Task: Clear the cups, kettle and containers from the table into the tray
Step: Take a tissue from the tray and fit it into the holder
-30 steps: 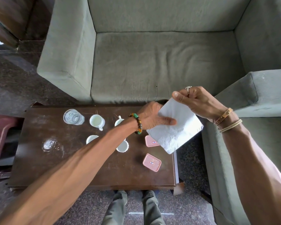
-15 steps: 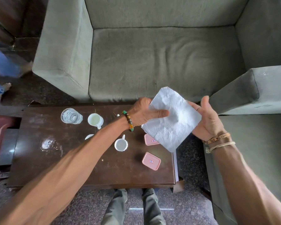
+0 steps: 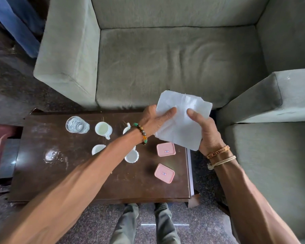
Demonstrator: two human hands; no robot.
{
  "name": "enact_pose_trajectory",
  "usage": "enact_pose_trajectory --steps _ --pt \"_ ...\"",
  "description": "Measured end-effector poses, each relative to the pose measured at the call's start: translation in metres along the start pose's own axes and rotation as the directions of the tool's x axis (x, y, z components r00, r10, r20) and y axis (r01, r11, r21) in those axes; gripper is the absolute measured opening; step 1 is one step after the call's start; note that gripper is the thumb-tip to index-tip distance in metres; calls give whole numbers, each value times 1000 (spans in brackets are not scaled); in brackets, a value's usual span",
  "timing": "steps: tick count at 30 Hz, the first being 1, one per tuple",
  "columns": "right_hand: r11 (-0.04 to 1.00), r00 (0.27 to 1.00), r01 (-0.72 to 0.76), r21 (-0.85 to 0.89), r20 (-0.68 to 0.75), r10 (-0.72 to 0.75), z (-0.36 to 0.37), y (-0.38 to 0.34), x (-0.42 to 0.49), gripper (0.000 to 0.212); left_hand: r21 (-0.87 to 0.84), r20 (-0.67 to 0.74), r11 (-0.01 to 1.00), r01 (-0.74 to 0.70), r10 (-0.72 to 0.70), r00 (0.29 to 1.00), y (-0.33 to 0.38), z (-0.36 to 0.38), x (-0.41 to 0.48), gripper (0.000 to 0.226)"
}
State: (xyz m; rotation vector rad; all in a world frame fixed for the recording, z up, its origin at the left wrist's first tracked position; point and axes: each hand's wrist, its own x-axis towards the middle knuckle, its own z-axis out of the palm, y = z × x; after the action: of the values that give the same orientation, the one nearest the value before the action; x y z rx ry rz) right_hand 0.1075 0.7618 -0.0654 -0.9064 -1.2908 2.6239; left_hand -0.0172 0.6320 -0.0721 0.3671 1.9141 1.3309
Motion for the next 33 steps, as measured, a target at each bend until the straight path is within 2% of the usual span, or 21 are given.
enact_pose_trajectory --steps 2,5,8,9,11,13,14,16,18,19,20,22,25,28,33 --pt "975 993 3 -223 -117 -29 -9 1 3 53 3 -4 1000 -31 31 1000 -3 1 0 24" --pt "940 980 27 -340 -177 -92 -16 3 2 34 112 -43 992 -64 69 997 -3 0 -3 25" --pt "898 973 35 -440 -191 -132 -17 1 0 36 210 -95 968 -140 162 982 -2 -1 -2 36" --pt "838 964 47 -544 -195 -180 -16 1 0 35 228 -129 959 -170 203 971 -3 -1 -2 40" --pt "619 922 43 -784 -207 -327 -13 3 3 27 273 -179 938 -215 269 946 -5 1 0 42" --pt "401 832 5 -916 -219 -509 -1 8 6 22 462 -201 866 -190 311 929 -4 9 4 41" --pt "355 797 -8 -935 -221 -562 6 10 9 20 529 -195 832 -169 312 930 -4 15 6 39" --pt "344 777 -18 -939 -229 -586 13 18 14 12 551 -140 825 -127 241 960 -19 17 12 39" --pt "367 789 -15 -930 -236 -567 13 24 18 10 594 -13 805 6 3 1000 -45 11 20 38" --pt "382 791 -8 -924 -239 -563 11 27 20 11 636 36 767 83 -138 990 -52 7 19 38" --pt "391 795 3 -921 -235 -560 9 29 20 14 633 57 770 84 -154 986 -54 5 20 35" --pt "387 814 31 -921 -202 -545 5 34 20 19 556 32 828 -65 57 998 -42 10 26 25" --pt "322 867 -6 -947 -166 -471 -4 41 24 23 608 3 777 -164 205 979 -22 18 30 15" --pt "217 883 -166 -962 -243 -402 -15 41 37 36 641 -4 752 -153 203 979 -30 16 43 17" --pt "202 845 -233 -951 -301 -441 -31 46 63 43 646 60 752 -131 121 991 -32 19 74 21"
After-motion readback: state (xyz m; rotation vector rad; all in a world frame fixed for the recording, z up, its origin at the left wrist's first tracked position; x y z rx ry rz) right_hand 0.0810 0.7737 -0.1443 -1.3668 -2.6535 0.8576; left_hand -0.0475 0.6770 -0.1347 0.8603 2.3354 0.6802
